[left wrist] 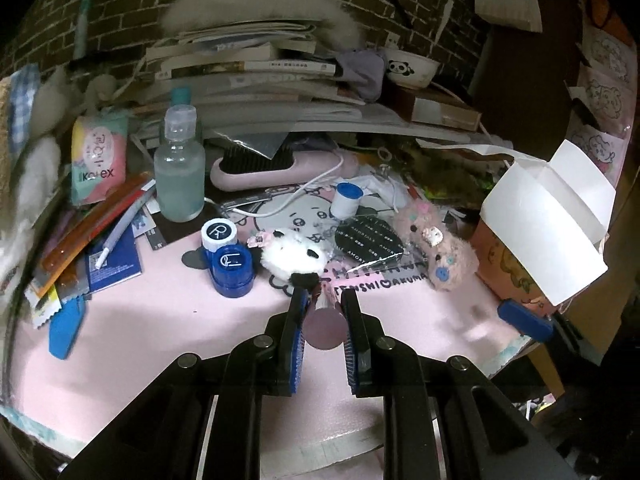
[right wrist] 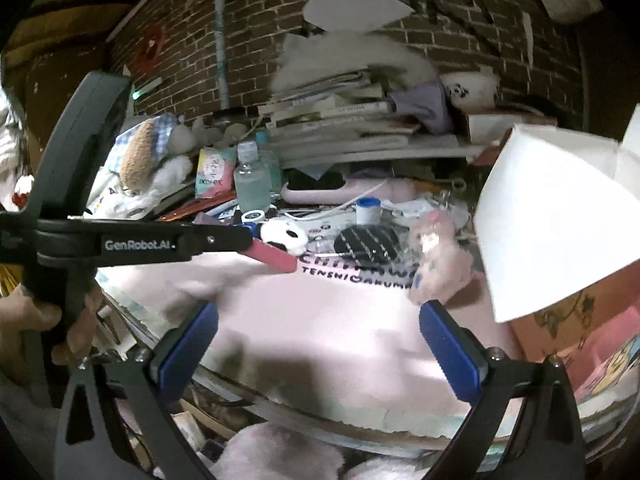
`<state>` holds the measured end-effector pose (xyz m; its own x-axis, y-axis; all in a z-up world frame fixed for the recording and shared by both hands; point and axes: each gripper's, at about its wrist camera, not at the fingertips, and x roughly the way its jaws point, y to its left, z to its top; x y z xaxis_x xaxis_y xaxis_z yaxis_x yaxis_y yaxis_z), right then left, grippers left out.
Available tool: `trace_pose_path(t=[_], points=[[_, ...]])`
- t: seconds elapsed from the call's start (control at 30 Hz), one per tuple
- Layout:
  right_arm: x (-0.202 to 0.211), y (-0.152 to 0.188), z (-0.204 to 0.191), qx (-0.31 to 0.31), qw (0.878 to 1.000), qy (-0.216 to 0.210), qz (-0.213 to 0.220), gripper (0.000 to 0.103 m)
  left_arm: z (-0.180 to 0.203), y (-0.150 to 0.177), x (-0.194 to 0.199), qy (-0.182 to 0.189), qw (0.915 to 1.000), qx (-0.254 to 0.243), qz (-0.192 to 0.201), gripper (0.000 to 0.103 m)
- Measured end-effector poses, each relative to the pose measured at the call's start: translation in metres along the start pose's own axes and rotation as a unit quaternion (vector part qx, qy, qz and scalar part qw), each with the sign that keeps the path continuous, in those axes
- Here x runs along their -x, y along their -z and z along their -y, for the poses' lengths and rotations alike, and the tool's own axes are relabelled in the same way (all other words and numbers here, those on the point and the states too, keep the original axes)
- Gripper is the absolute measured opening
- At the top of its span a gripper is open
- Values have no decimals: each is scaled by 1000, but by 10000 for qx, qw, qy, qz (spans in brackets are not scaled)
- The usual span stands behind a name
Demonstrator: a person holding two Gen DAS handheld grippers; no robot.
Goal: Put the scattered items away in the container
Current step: 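Grasp the pink lipstick tube on the desk with the left tool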
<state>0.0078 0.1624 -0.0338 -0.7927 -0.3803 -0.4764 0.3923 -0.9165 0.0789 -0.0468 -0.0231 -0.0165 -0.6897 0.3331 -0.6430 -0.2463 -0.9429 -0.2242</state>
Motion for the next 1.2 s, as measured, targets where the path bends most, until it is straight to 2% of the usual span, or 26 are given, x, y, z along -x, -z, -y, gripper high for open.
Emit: trace_pose_path(t=[0.2,0.57,0.87,1.2], points=[[-3,3,6,-105,9999,-12,-59,101,-1,18,-24,25,9989,40,-458,12],[-7,4,12,-267,9995,-89,-124,101,5,15,-31,39,9989,-17,-468,12],[-9,4,17,-356,9992,-59,-147,101,17,10,-42,-292,9979,-310,-494,13],[-7,4,23,-459,9989,-58,-86,101,24,14,-42,-526,9966,-536,-338,11]])
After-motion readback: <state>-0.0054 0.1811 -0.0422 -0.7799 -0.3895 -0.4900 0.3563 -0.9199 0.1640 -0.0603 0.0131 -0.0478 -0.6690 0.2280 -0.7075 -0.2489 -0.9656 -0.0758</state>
